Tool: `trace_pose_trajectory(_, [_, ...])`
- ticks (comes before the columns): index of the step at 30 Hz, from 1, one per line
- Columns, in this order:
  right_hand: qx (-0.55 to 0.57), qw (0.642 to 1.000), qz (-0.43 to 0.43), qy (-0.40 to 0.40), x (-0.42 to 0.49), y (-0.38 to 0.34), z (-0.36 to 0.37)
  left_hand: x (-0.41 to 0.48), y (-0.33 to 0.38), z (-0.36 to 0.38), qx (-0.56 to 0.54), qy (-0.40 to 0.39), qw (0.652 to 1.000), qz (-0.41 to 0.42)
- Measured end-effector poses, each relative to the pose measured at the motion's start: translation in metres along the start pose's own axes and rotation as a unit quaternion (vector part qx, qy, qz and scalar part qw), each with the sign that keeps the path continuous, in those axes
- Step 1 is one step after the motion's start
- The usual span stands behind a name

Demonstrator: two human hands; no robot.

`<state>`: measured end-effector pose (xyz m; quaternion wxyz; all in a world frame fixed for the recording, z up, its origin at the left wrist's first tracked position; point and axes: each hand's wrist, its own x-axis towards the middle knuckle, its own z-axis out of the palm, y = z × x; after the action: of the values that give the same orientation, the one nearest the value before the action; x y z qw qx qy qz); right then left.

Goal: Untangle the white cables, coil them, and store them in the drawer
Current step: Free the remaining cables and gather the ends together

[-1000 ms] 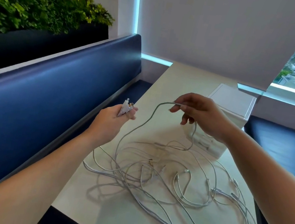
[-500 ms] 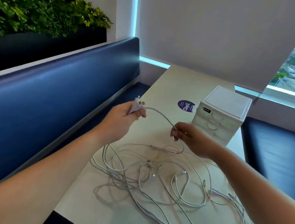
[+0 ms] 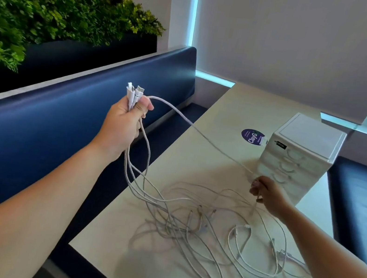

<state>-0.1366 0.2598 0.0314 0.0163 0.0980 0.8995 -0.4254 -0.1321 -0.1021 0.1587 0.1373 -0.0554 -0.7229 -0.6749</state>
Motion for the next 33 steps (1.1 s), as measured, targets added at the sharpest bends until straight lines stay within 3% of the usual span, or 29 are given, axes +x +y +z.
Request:
trace_pose_trajectory(7, [0.105,0.991,-0.067,0.046,0.002,-0.039,-0.018,-0.001,-0.016,0.008,0.065,-0.012,0.997,-0.031])
trace_pose_trajectory(12, [0.179,0.979,-0.074,-0.058,-0.015,-0.058,-0.035,0.000,-0.026,0.019,0.117,-0.026,0.991,-0.056])
trace_pose_trajectory(14, [0.161,0.980,-0.093,-0.073,-0.022,-0.060,-0.042,0.001,-0.027,0.023,0.124,-0.040,0.989,-0.064])
trace_pose_trajectory(20, [0.123,0.976,-0.134,0.119,-0.034,-0.064,-0.061,-0.003,-0.021,0.039,0.086,-0.005,0.995,-0.044])
trace_pose_trajectory(22, [0.136,0.969,-0.141,0.148,-0.038,-0.066,-0.069,-0.004,-0.016,0.044,0.075,-0.012,0.996,-0.038])
trace_pose_trajectory(26, [0.255,0.952,-0.148,0.086,-0.058,-0.090,-0.062,-0.009,-0.011,0.056,0.014,-0.037,0.993,-0.107])
trace_pose_trajectory(33, [0.284,0.941,-0.186,-0.017,-0.088,-0.141,0.002,-0.029,0.004,0.065,-0.143,-0.118,0.967,-0.177])
